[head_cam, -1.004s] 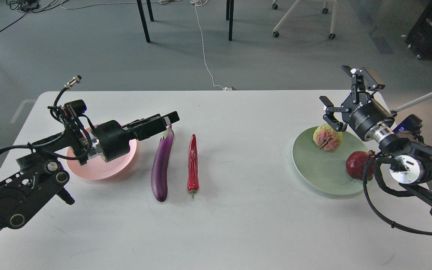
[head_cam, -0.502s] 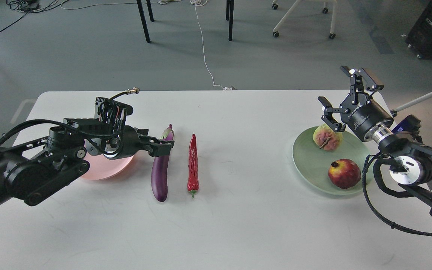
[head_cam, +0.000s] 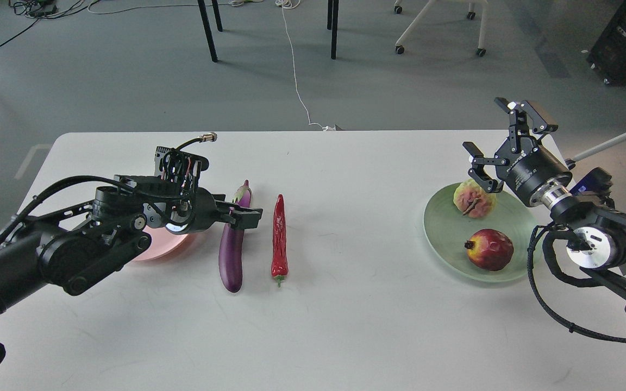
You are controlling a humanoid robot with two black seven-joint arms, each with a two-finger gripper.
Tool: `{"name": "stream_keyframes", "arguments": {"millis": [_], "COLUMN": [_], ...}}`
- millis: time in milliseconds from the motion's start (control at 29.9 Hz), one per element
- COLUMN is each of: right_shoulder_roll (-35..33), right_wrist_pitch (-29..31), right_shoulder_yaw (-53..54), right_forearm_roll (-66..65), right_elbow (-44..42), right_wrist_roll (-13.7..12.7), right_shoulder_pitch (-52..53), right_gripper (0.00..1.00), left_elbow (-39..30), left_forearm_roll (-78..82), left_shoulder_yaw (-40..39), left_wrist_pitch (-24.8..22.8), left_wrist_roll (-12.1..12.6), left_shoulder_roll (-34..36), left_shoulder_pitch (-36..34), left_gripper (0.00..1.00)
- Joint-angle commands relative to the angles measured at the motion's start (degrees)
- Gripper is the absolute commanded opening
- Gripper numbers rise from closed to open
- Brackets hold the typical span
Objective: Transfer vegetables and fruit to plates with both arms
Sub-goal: 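Raise the right gripper away and reach the left gripper to the eggplant, then grasp the purple eggplant with the left gripper and lift it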
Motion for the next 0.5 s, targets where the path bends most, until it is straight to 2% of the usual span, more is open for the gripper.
{"name": "stream_keyframes", "arguments": {"millis": [0,268,368,469], "right_shoulder_roll": [-0.1,-0.18,-0.18,-0.18], "right_wrist_pitch": [0.0,0.0,0.0,0.0], "right_shoulder_yaw": [-0.02,0.07,0.07,0.16], "right_forearm_roll": [0.0,0.0,0.0,0.0], "right_elbow": [0.01,0.01,0.01,0.09], "right_wrist_roll": [-0.01,-0.01,-0.01,-0.01], "right_shoulder_pitch": [-0.14,-0.57,-0.58,-0.75], "right_gripper": [0.98,0.98,0.98,0.98], "left_elbow": [0.96,1.49,1.49,1.49], "left_forearm_roll": [0.37,0.55,0.46,0.2], "left_shoulder_yaw": [0.07,0.16,1.73,3.14], "left_wrist_pitch": [0.12,-0.05,-0.14,-0.14], "left_wrist_roll": [0.03,0.29,0.47,0.47], "left_shoulder_roll": [-0.37,-0.81,-0.99,-1.08], "left_shoulder_pitch": [0.21,0.39,0.39,0.3], "left_gripper": [0.96,0.94,0.88,0.75]}}
